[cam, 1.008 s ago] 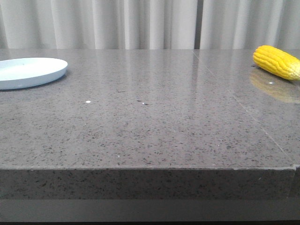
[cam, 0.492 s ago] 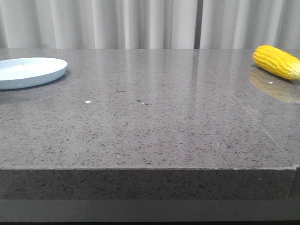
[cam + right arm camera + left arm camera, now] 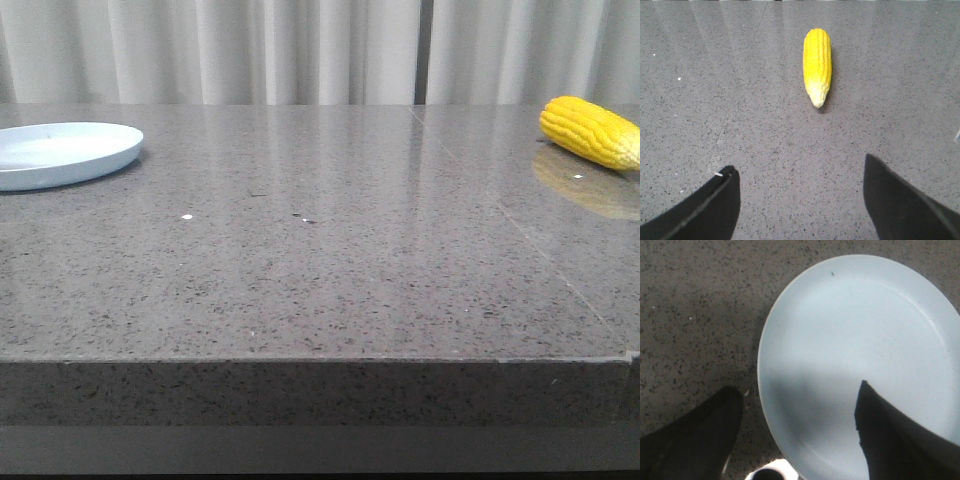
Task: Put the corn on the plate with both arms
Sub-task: 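Lower the left gripper onto the rim of the white plate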
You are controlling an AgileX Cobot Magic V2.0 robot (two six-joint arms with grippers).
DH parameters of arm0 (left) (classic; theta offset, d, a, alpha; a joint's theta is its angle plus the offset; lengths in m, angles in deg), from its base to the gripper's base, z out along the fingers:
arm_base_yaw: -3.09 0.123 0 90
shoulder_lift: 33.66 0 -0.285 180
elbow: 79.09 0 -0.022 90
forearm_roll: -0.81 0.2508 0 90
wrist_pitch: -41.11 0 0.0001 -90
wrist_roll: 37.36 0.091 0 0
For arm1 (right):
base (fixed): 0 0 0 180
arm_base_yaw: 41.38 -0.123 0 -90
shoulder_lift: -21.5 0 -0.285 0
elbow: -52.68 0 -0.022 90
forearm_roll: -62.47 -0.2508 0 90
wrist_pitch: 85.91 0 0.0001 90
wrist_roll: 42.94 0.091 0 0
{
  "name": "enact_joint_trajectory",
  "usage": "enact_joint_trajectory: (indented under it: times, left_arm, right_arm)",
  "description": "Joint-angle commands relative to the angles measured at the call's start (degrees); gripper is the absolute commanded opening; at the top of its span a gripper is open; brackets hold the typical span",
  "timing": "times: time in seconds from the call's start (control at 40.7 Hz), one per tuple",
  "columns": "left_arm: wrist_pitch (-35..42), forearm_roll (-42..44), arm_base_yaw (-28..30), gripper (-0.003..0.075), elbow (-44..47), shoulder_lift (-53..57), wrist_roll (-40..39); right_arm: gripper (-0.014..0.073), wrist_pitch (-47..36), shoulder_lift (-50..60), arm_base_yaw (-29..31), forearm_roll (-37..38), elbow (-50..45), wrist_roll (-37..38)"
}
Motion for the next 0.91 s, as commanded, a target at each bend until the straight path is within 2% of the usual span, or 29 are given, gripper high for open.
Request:
enact_joint_trajectory:
  times: [0.0, 0.295, 0.689, 0.787, 0.885]
  left_arm:
    - [2.94, -2.24, 0.04, 0.0433, -2.46, 0.68, 0.3]
    - [3.94, -2.24, 0.04, 0.0368, -2.46, -2.53, 0.3]
    - [2.89, -1.86, 0.04, 0.0354, -2.46, -3.76, 0.3]
    - [2.46, -1.07, 0.04, 0.0277, -2.46, -3.76, 0.3]
    - [2.19, -0.82, 0.04, 0.0153, -2.46, -3.76, 0.3]
  right_arm:
    - [0.0542, -4.51, -0.69, 0.21, 0.52, 1.91, -0.35]
    - [0.0542, -4.51, -0.69, 0.21, 0.52, 1.91, -0.35]
    - [0.0542, -4.51, -0.69, 0.21, 0.52, 1.91, -0.35]
    - [0.0542, -4.51, -0.69, 0.21, 0.52, 1.91, -0.35]
    - [0.0542, -4.51, -0.69, 0.21, 0.52, 1.91, -0.35]
